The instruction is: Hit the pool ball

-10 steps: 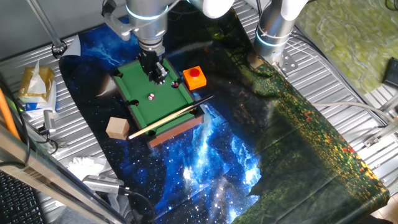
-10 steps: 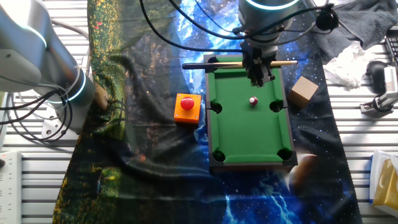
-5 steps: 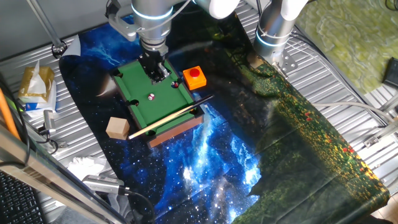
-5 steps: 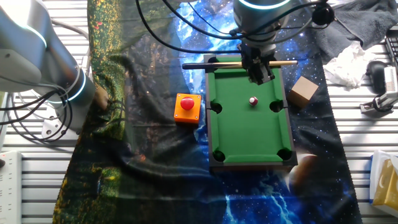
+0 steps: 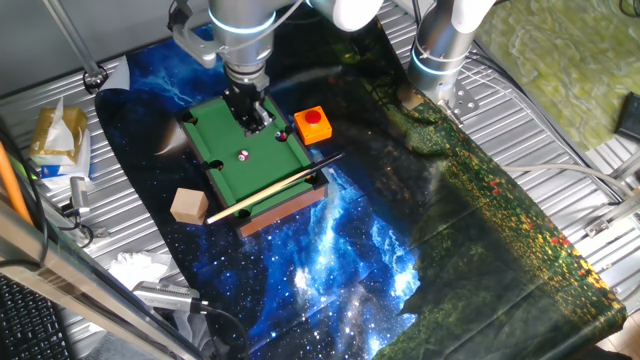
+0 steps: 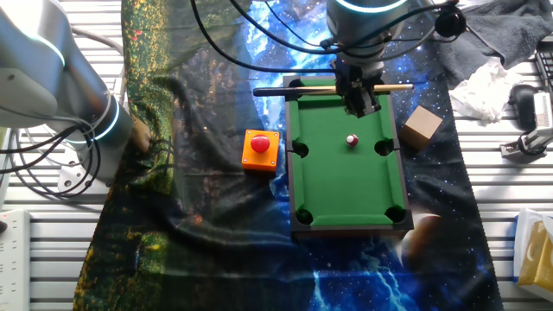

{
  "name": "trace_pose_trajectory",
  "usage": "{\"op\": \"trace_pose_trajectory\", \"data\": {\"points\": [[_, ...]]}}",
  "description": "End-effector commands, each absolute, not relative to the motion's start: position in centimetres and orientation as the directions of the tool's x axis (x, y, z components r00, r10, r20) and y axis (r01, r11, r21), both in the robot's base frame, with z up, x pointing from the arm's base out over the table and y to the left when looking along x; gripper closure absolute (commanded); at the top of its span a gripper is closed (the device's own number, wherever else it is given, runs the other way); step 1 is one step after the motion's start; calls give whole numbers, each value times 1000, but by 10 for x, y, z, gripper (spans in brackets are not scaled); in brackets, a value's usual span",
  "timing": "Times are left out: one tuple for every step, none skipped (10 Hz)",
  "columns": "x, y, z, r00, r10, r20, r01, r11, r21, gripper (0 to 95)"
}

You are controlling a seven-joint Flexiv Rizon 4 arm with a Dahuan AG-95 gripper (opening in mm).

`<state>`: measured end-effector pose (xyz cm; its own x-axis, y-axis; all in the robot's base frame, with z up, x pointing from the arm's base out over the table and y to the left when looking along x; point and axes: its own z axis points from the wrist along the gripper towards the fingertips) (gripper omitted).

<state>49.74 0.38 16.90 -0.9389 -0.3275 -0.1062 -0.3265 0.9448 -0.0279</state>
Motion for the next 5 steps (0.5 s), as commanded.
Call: {"op": "trace_pose_trajectory", "data": {"points": [[496,4,170,-940,-324,-108,-324,946,-26,950],[496,4,171,-939,-327,-107,-326,945,-26,950],[496,4,172,-938,-329,-105,-329,944,-26,950],[496,5,173,-937,-333,-105,-332,943,-26,760],[496,5,173,-936,-336,-105,-335,942,-25,570]]}}
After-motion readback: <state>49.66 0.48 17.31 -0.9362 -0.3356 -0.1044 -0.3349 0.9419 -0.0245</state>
